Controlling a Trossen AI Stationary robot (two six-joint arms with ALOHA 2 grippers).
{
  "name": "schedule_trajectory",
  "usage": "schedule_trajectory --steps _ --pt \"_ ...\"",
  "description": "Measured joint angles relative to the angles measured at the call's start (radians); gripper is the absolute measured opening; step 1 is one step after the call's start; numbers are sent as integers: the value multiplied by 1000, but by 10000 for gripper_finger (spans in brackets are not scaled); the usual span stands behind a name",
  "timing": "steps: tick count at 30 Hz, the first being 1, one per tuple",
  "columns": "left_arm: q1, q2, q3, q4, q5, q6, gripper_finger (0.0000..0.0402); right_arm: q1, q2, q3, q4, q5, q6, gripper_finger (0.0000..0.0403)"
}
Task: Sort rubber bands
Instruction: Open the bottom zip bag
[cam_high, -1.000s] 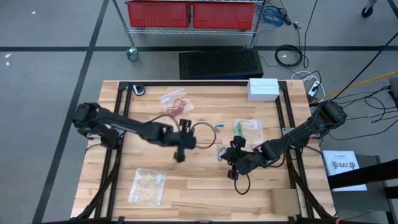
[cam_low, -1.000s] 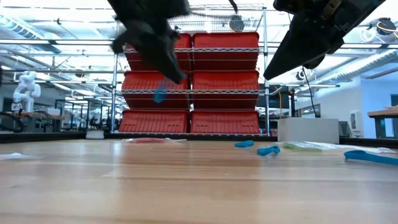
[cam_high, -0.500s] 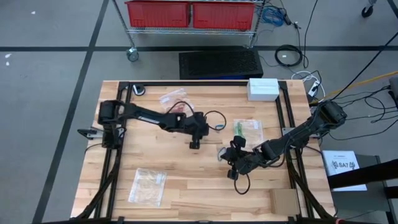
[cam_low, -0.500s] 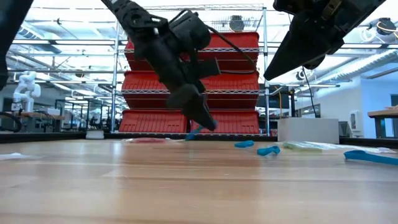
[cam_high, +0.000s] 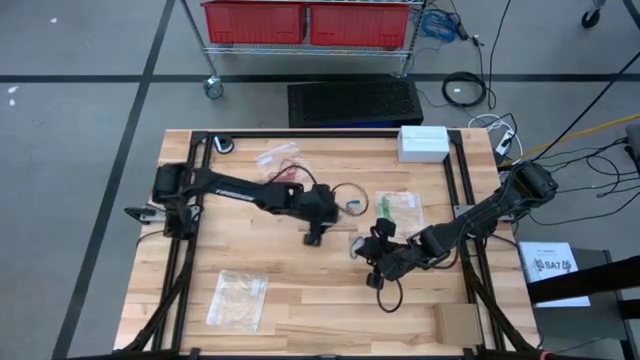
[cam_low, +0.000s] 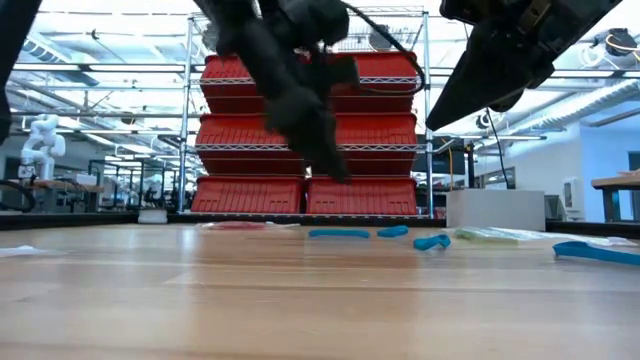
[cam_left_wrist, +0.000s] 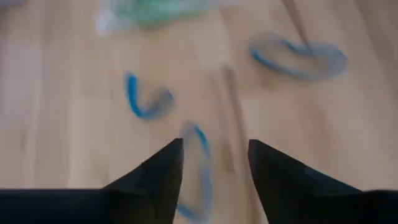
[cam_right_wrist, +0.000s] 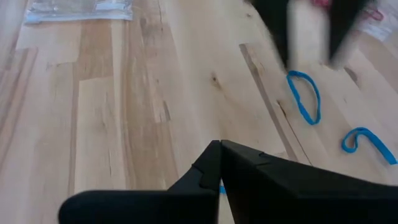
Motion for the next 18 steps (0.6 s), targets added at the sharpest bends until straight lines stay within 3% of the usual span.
schedule_trajectory --steps 4,11,18 --pt "-79 -57 38 -286 0 0 149 0 0 0 -12 -2 0 1" --pt "-295 -162 40 -518 -17 -65 13 0 0 0 -9 -2 3 1" --pt "-489 -238 -43 -552 -86 -252 4 0 1 0 -10 1 7 1"
